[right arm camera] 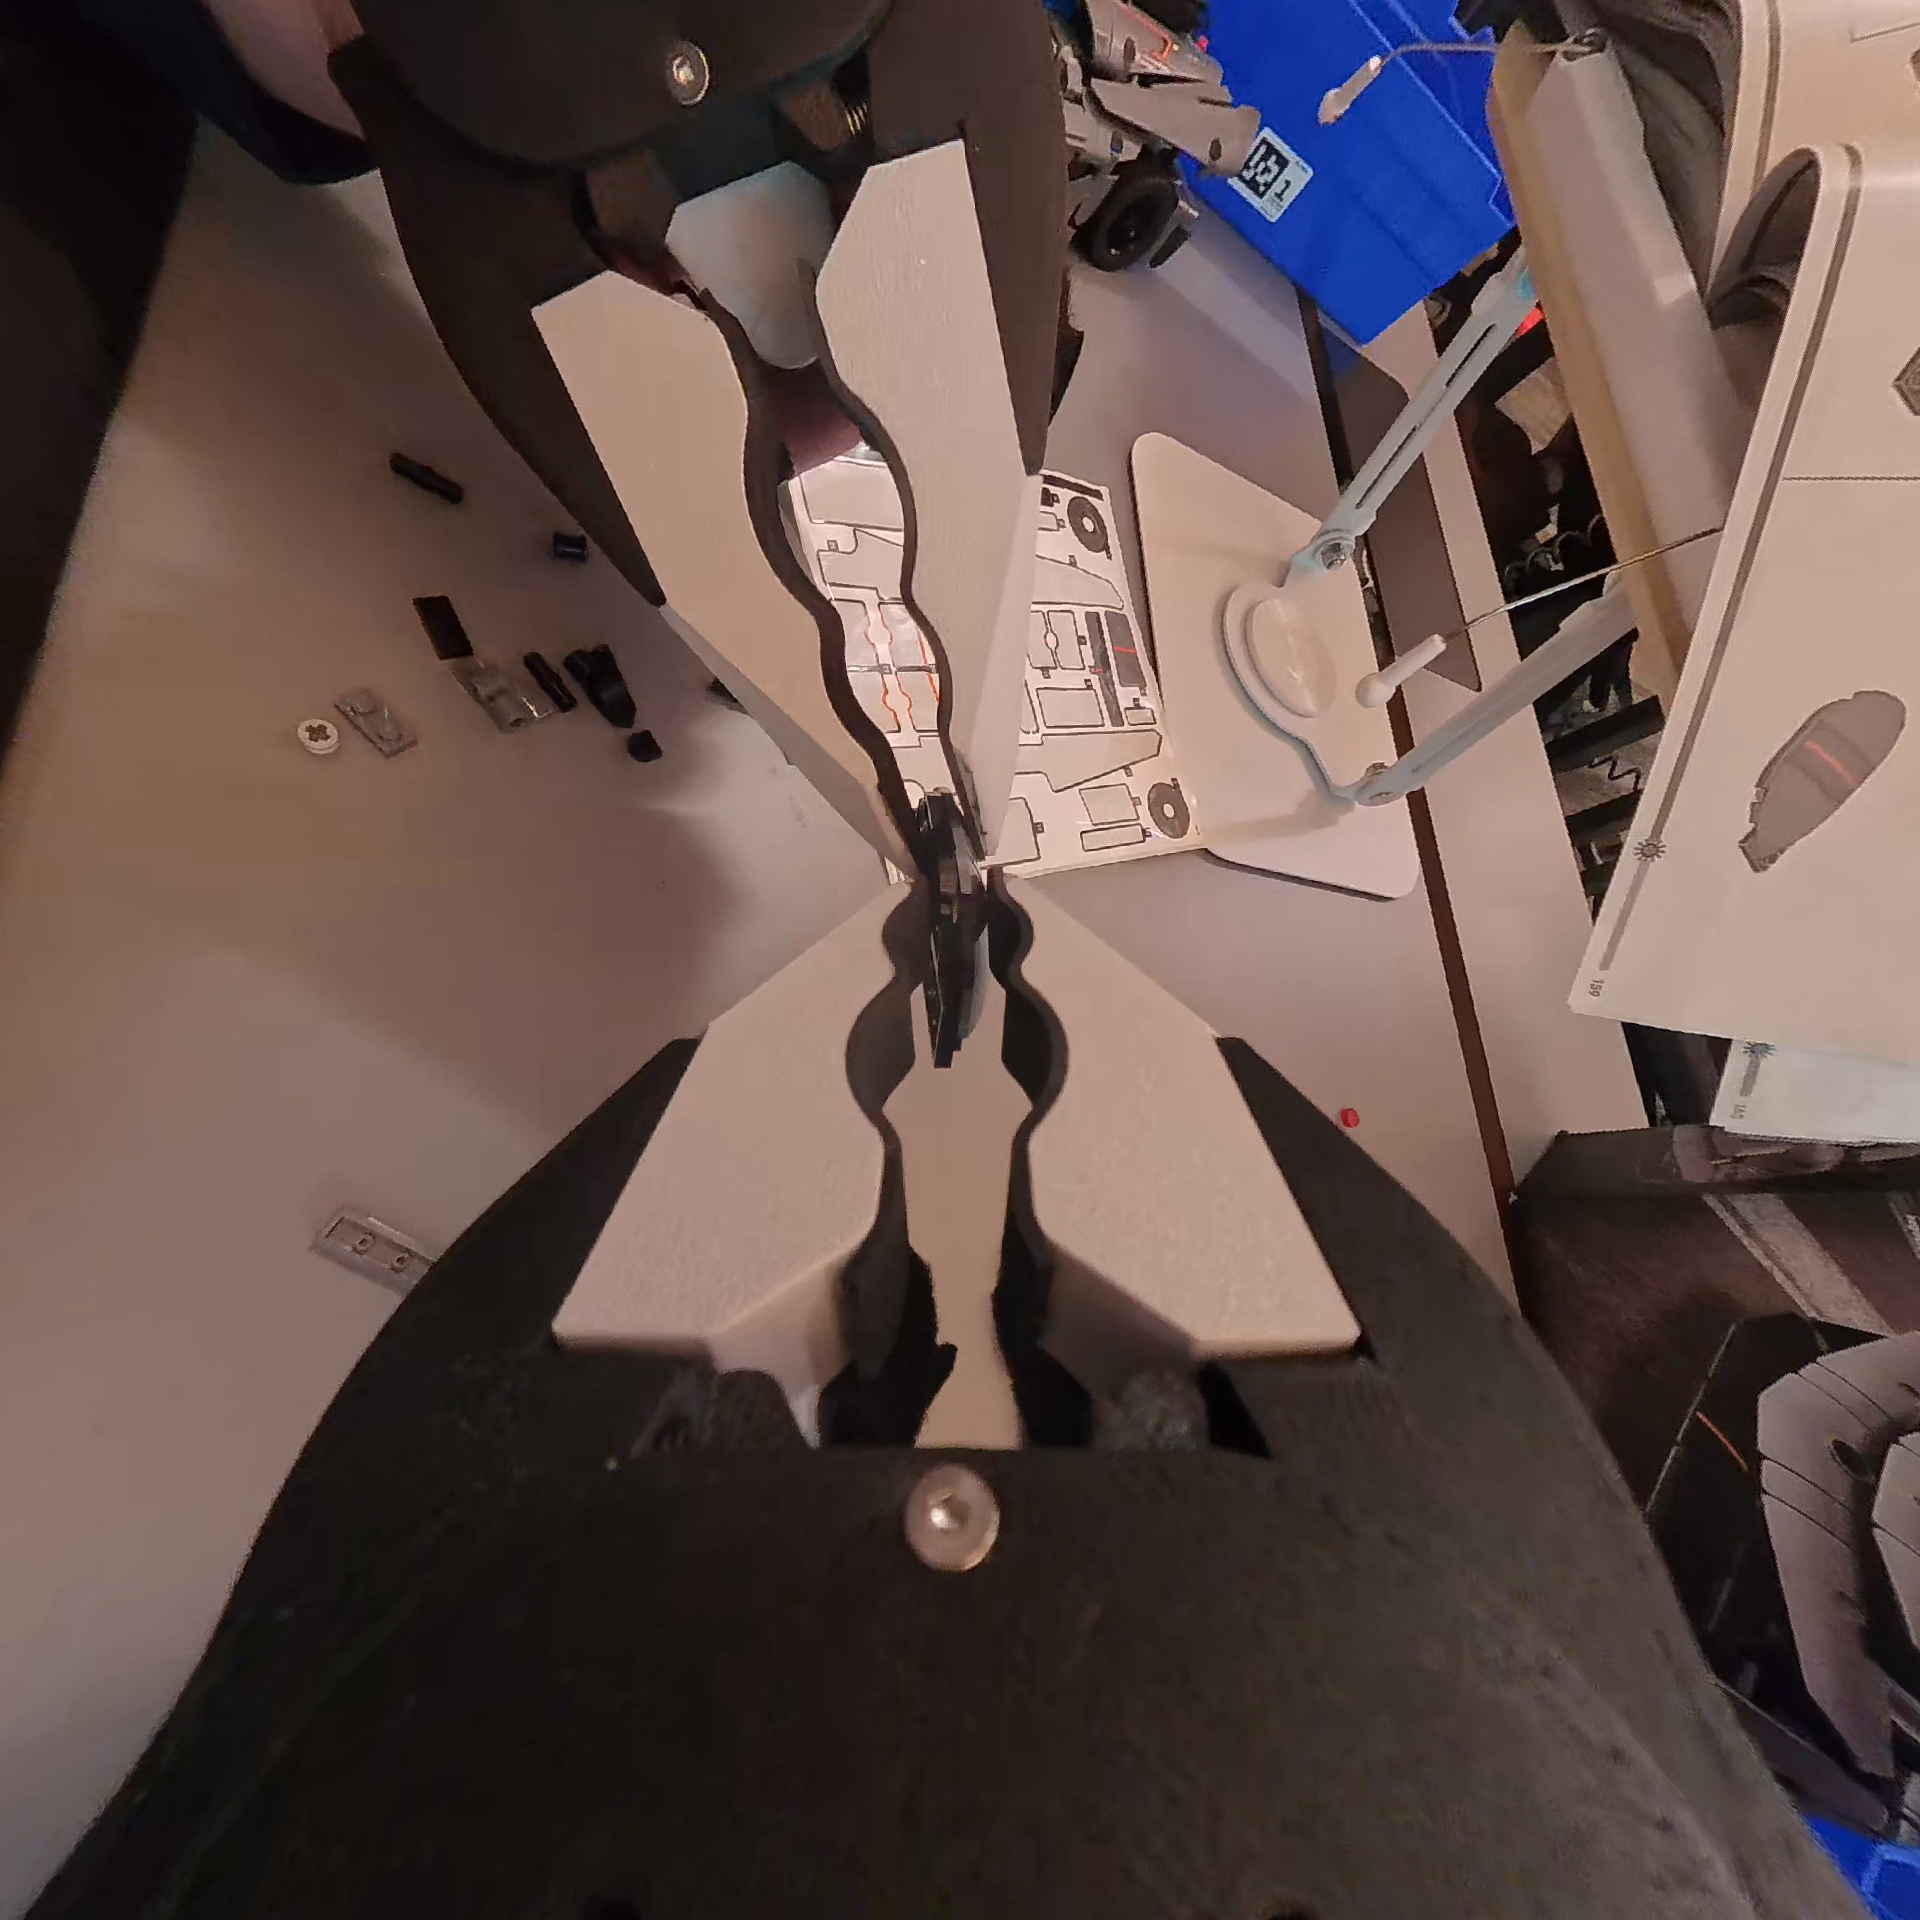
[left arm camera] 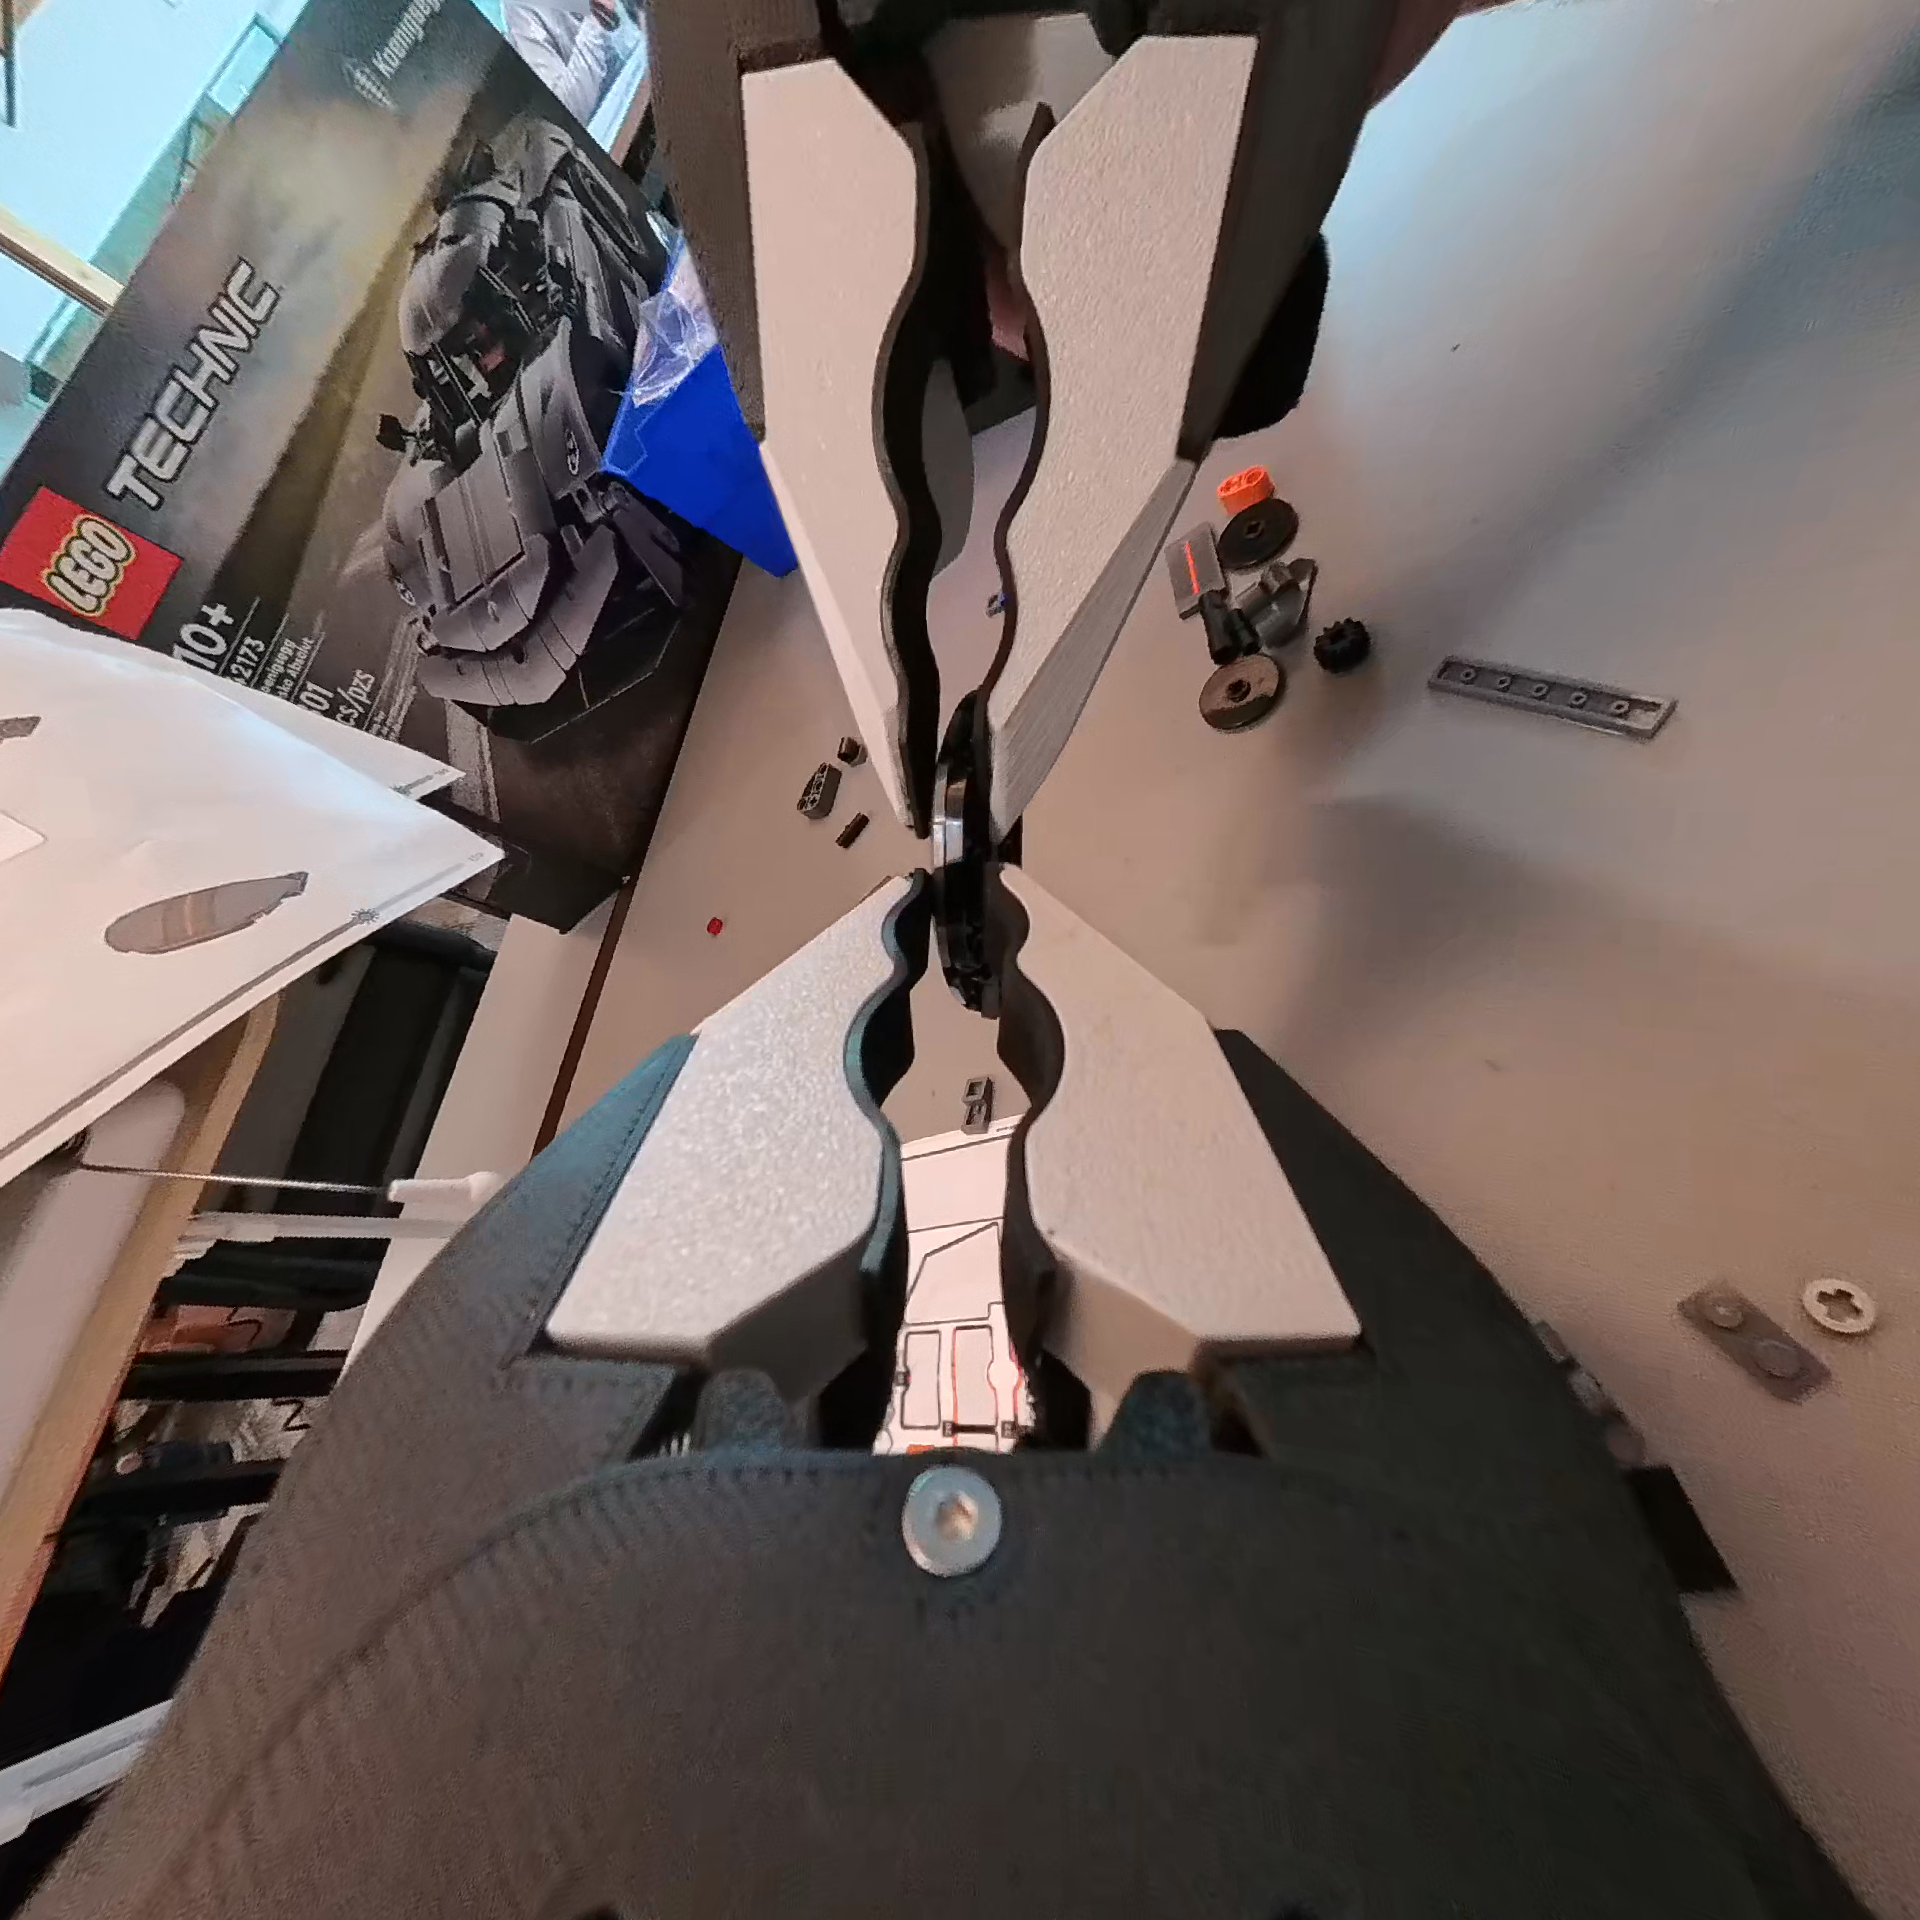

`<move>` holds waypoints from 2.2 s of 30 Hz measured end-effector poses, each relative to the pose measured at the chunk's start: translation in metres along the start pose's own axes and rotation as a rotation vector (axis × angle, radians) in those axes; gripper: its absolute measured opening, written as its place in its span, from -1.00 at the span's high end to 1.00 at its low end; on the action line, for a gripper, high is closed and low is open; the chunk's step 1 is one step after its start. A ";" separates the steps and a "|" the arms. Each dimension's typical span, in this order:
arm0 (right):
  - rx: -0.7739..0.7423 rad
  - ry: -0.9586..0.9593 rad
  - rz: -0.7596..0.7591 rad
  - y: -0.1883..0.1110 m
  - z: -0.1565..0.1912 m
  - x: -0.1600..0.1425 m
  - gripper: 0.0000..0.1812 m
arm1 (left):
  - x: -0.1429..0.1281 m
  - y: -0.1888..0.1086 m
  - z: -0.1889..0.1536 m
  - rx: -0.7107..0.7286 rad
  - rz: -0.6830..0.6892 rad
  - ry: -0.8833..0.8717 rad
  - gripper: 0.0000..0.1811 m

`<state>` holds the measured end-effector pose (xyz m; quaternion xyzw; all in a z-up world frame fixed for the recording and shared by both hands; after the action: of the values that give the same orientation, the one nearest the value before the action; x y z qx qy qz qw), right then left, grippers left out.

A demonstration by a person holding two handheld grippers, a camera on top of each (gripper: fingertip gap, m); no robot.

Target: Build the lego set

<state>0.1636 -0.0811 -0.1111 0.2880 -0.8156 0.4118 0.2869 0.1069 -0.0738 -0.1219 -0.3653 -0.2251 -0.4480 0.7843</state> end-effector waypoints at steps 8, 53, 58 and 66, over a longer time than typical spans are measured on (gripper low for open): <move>0.020 -0.003 0.032 0.000 0.004 0.000 0.92 | 0.000 0.000 -0.004 -0.015 0.032 0.020 0.93; 0.033 -0.007 0.029 0.000 0.005 -0.002 0.92 | 0.005 -0.001 -0.005 -0.034 0.007 -0.012 0.95; 0.040 -0.008 0.043 0.002 0.007 -0.002 0.92 | 0.004 -0.002 -0.005 -0.041 0.032 -0.021 0.96; 0.022 0.009 0.032 0.002 0.003 -0.001 0.92 | 0.005 -0.003 -0.001 -0.012 0.014 -0.024 0.95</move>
<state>0.1620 -0.0825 -0.1139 0.2760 -0.8143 0.4265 0.2807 0.1065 -0.0780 -0.1183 -0.3770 -0.2292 -0.4395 0.7824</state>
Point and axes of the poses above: each gripper's, where its closed fingertips meet, y out along the fingers, x out of its top, z = x × y across the jaws, the point moved 4 cm from there along -y, back along the fingers, and after that the axes turned 3 degrees about -z, right-handed, at the moved point
